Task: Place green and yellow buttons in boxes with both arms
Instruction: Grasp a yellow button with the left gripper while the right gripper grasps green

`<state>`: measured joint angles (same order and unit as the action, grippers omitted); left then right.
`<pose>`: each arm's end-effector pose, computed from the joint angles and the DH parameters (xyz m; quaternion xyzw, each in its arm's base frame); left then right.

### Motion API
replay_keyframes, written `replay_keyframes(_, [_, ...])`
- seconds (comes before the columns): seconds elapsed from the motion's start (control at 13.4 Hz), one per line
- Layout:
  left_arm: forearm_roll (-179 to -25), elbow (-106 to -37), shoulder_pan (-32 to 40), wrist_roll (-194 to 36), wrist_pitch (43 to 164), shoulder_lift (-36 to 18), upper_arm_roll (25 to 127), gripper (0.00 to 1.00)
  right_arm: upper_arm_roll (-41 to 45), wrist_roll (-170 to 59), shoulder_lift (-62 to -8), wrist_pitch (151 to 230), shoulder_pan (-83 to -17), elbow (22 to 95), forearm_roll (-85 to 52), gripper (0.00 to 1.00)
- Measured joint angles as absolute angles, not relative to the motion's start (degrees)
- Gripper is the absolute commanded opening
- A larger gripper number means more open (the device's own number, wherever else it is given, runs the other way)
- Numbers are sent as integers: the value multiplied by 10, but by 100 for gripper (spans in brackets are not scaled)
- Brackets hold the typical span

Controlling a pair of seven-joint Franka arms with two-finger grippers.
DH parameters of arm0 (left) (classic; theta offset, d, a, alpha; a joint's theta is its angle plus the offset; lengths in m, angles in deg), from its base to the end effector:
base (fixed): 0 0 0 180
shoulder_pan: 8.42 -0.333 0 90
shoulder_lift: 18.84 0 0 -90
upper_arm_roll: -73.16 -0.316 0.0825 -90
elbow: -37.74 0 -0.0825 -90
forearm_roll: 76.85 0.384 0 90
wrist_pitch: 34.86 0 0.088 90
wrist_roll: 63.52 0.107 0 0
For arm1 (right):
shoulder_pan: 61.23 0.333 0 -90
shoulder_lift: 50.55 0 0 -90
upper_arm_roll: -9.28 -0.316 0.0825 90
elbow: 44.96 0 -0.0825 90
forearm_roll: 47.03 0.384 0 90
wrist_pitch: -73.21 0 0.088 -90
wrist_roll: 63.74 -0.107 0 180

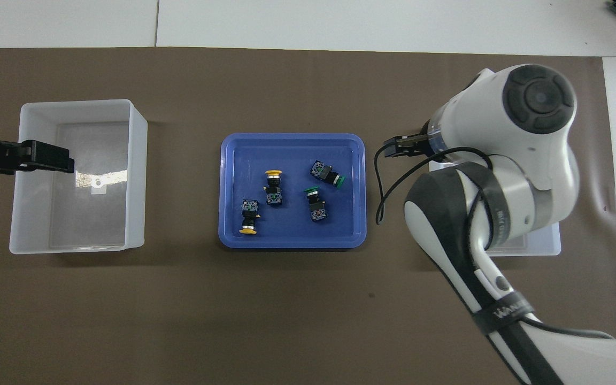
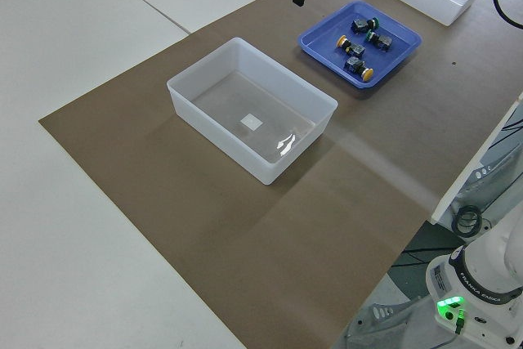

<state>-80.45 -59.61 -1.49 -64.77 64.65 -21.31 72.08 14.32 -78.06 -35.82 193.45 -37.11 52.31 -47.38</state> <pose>0.5513 -0.0620 0.6024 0.9980 -0.0361 0.0383 0.0340 0.6123 0.2164 0.4576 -0.9963 -0.0450 -0.0732 0.0076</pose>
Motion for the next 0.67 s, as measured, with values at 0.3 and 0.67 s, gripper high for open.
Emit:
replay_keyframes(0.3, [-805, -670, 33, -672, 735, -216, 723, 100, 143, -846, -310, 2000, -299, 525, -474, 100])
replay_keyframes(0.67, [-793, -756, 112, -756, 883, -170, 725, 100, 143, -896, -275, 2075, -246, 563, -474, 100])
